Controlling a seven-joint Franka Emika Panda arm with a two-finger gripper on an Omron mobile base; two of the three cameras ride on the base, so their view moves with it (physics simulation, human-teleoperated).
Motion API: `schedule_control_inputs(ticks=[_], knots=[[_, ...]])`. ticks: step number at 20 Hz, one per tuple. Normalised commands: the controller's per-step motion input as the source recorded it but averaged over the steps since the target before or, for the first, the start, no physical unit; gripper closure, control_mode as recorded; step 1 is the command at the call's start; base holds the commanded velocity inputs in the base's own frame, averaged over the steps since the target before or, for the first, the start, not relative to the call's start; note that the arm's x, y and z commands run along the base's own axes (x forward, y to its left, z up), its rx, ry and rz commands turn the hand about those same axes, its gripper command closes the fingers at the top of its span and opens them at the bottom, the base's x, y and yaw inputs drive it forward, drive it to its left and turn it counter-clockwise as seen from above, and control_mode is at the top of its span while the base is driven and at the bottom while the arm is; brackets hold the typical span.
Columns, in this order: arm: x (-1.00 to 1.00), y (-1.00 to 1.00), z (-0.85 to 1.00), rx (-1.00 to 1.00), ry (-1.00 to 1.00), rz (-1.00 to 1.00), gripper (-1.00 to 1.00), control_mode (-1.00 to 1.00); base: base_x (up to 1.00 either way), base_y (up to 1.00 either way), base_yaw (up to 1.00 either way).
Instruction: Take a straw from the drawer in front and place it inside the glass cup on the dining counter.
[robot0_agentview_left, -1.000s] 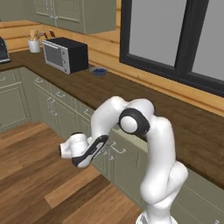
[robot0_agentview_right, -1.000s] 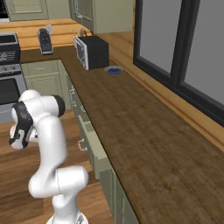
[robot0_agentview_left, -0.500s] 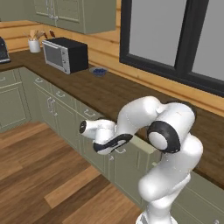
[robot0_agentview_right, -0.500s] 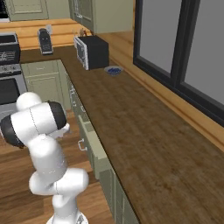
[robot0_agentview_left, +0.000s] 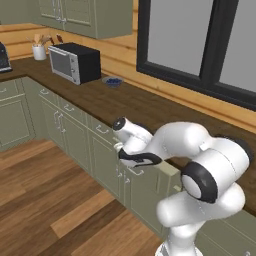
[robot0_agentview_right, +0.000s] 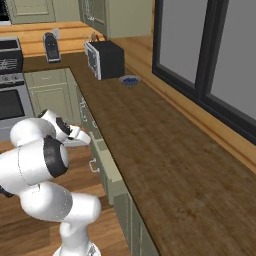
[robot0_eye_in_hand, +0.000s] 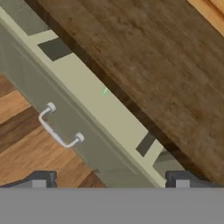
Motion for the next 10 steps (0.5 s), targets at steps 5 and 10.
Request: schedule_control_inputs(ticks=[5, 10], knots=[[0.55, -0.10, 0.00, 0.11, 0.00, 0.00, -1.00, -1.00, 0.00, 0.00, 0.00], [0.40, 0.00, -0.06, 0.02, 0.00, -0.07, -1.00, -1.00, 0.00, 0.00, 0.00]])
